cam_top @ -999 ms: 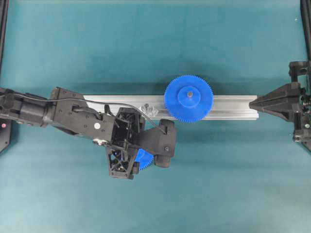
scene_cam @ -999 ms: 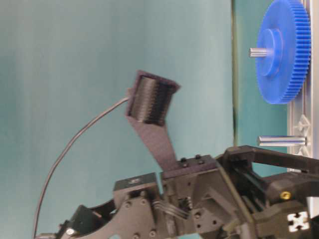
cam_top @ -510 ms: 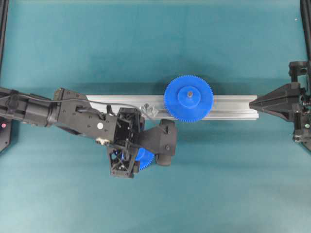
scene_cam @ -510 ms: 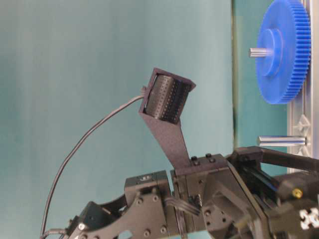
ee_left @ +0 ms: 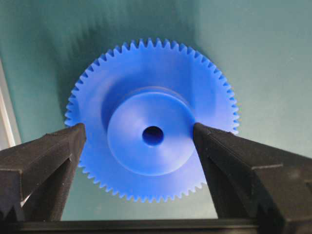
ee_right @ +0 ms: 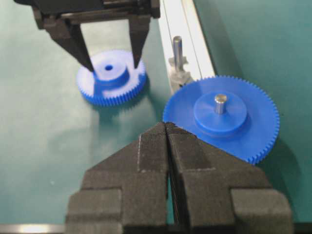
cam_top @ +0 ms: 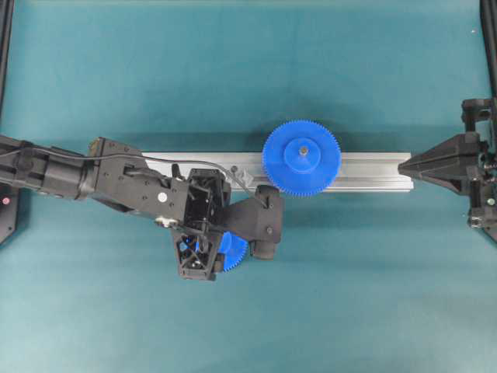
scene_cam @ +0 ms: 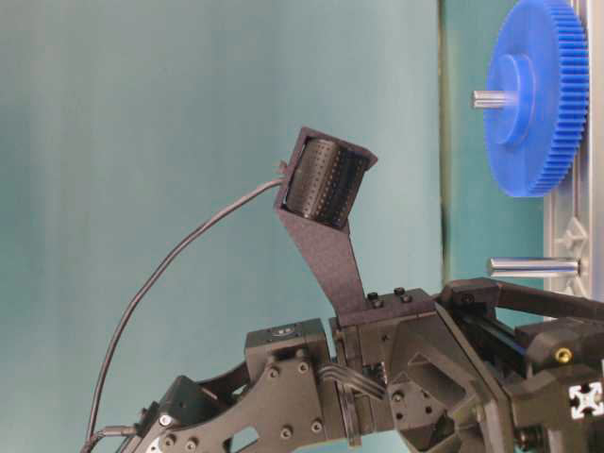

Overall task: Find the location of the shaft and insert the small gear.
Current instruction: 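Close the left gripper on the hub and lift the gear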

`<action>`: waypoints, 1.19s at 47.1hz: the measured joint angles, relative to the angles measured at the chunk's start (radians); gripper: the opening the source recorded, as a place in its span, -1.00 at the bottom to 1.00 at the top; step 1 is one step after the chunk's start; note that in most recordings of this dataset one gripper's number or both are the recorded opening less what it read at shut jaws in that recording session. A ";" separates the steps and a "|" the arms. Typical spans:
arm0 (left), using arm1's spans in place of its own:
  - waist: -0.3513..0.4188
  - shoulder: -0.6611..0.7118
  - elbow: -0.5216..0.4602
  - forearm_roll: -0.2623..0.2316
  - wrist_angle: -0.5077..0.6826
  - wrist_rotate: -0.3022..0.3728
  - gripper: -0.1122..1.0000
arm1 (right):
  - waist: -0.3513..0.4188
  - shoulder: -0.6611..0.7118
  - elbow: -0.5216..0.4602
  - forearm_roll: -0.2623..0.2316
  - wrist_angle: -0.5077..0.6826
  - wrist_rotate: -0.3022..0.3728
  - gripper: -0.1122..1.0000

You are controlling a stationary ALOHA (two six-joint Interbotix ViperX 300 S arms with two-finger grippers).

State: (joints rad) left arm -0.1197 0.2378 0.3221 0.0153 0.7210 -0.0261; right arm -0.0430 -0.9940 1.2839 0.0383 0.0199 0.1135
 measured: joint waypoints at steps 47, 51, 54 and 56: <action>0.000 0.026 0.000 0.000 -0.003 -0.003 0.77 | 0.000 0.000 0.005 0.000 0.000 0.008 -0.80; 0.000 0.026 0.000 0.000 -0.002 -0.003 0.60 | 0.000 0.000 0.005 0.000 0.000 0.008 -0.80; -0.006 0.026 -0.002 0.000 -0.002 -0.003 0.43 | 0.000 0.000 0.005 0.000 0.000 0.008 -0.80; -0.006 0.028 -0.002 0.000 -0.002 -0.002 0.35 | 0.000 0.000 0.006 0.000 0.000 0.011 -0.80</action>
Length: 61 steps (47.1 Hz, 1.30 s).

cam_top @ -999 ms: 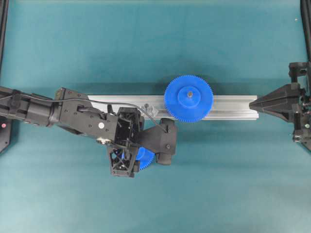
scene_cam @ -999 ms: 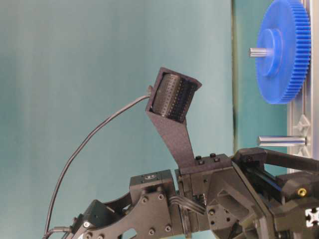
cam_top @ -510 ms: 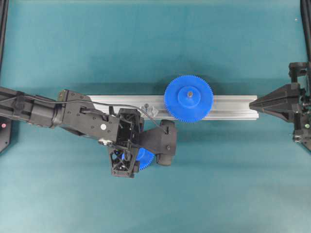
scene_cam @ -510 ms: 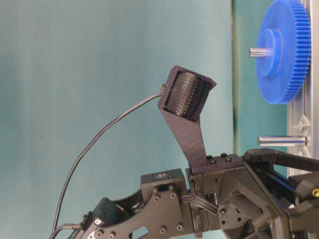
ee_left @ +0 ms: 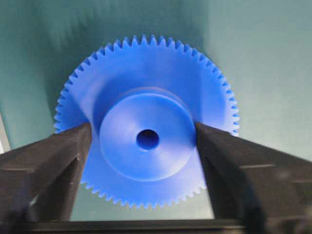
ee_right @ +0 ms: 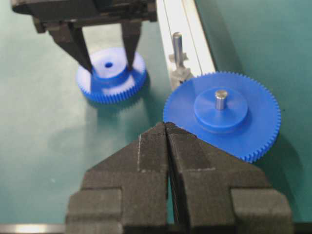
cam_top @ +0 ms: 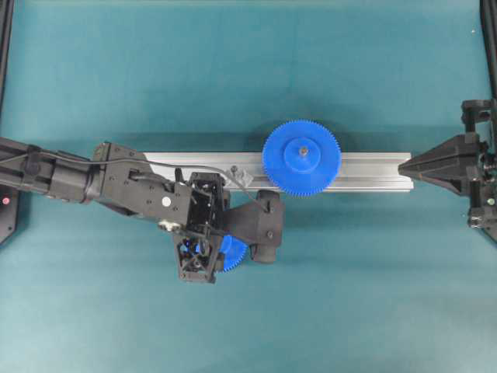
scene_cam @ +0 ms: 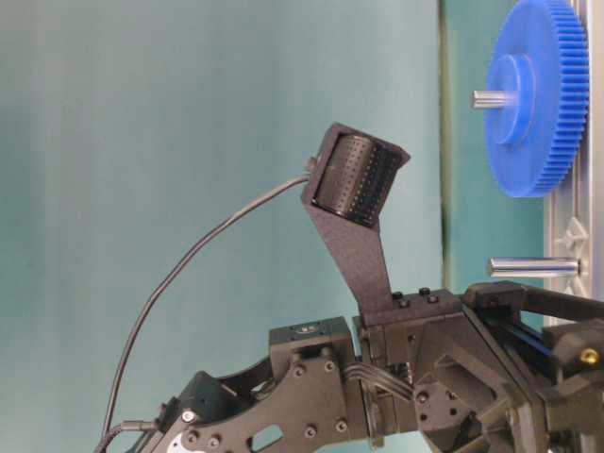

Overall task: Find the location of the shaft and insert the small gear.
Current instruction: 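Close the left gripper on the hub and lift the gear, then carry the gear upright toward the empty left shaft on the rail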

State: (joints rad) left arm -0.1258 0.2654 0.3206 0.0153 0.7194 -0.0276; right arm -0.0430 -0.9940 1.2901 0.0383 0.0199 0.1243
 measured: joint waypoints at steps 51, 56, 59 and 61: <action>0.005 -0.025 -0.063 0.000 0.086 0.025 0.35 | 0.000 -0.017 0.005 0.000 0.000 0.000 -0.80; 0.005 -0.041 -0.080 0.000 0.115 0.025 0.35 | 0.000 -0.020 0.005 0.000 0.000 0.000 -0.80; 0.005 -0.051 -0.091 0.000 0.138 0.025 0.35 | 0.000 -0.020 0.005 0.000 0.000 -0.003 -0.80; 0.005 -0.054 -0.097 0.000 0.155 0.026 0.35 | 0.000 -0.020 0.005 0.000 0.000 0.000 -0.80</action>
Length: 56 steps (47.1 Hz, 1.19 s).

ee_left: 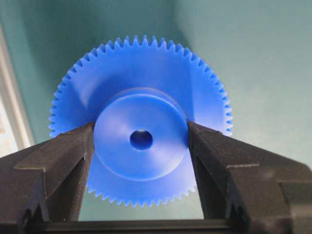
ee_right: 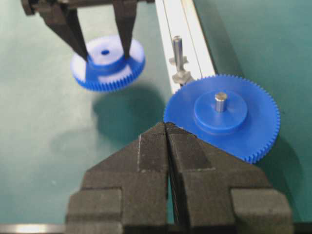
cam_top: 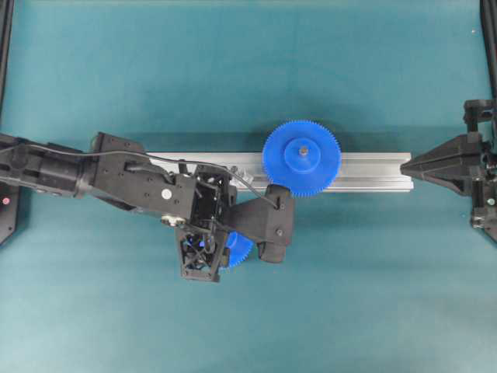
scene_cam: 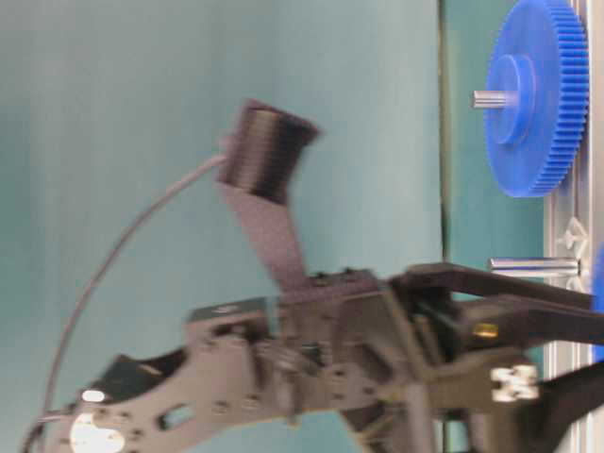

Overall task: Find the location of the shaft and insert the small gear.
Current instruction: 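Carry the gear upright toward the empty left shaft on the rail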

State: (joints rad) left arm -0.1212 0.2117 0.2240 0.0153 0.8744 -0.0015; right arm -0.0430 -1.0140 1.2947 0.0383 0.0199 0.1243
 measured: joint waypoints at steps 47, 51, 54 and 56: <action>0.054 -0.051 -0.147 0.003 0.163 0.109 0.35 | 0.000 -0.002 0.008 0.000 0.002 0.000 -0.80; 0.067 -0.057 -0.149 0.003 0.173 0.112 0.35 | -0.002 0.000 0.009 0.000 0.002 0.000 -0.80; 0.083 -0.061 -0.152 0.003 0.178 0.114 0.35 | 0.000 -0.002 0.008 0.000 0.002 0.000 -0.80; 0.092 -0.064 -0.156 0.003 0.179 0.118 0.35 | 0.000 -0.002 0.008 0.000 0.003 0.000 -0.80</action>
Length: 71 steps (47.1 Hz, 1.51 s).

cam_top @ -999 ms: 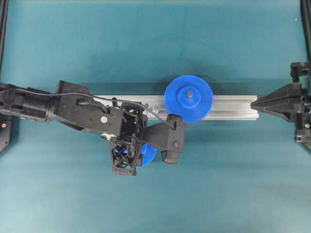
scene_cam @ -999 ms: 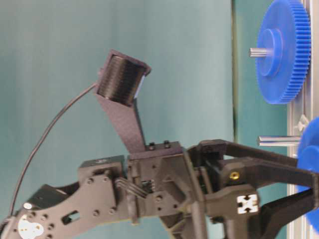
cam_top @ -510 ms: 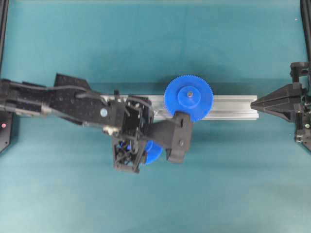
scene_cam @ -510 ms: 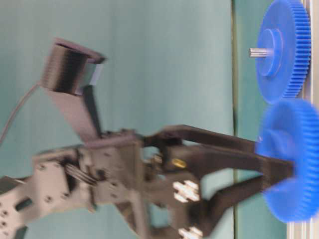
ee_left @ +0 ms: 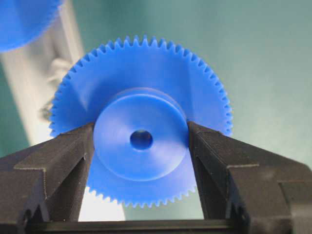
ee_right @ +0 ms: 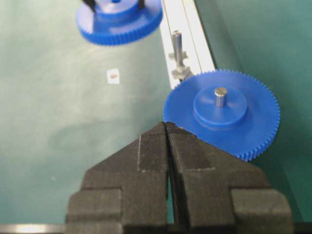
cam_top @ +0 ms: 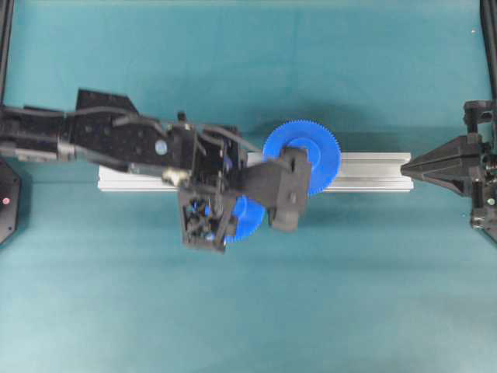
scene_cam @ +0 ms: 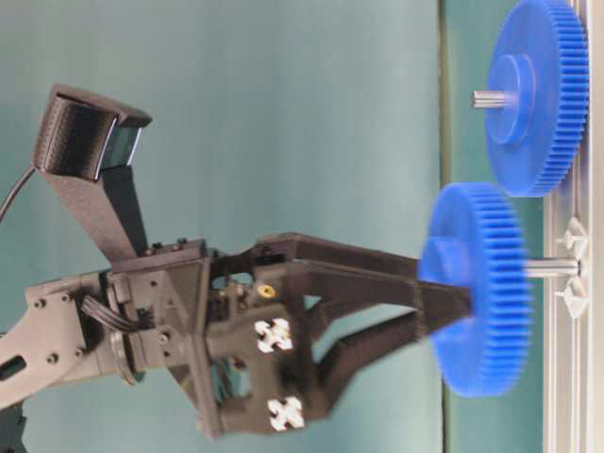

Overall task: Find the location of the shaft and insert the small gear.
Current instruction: 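Carry the gear upright toward the empty left shaft on the rail, then align the gear's bore with the left shaft, meshing with the large gear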

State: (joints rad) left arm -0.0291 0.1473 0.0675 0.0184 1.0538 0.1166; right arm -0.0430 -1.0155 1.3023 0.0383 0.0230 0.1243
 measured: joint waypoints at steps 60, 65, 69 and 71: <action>0.067 0.006 -0.014 0.002 0.006 0.061 0.35 | 0.000 0.000 0.000 0.000 -0.002 0.017 -0.80; 0.069 0.015 -0.014 0.002 -0.002 0.063 0.35 | 0.000 0.000 0.002 0.000 0.000 0.018 -0.80; 0.072 0.025 -0.015 0.000 -0.008 0.064 0.35 | 0.000 0.000 0.002 0.000 0.000 0.018 -0.80; 0.075 0.028 -0.014 0.000 -0.012 0.064 0.35 | -0.002 0.000 0.000 0.000 0.000 0.018 -0.80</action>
State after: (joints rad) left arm 0.0460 0.1749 0.0537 0.0184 1.0416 0.1810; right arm -0.0445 -1.0155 1.3023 0.0383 0.0230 0.1427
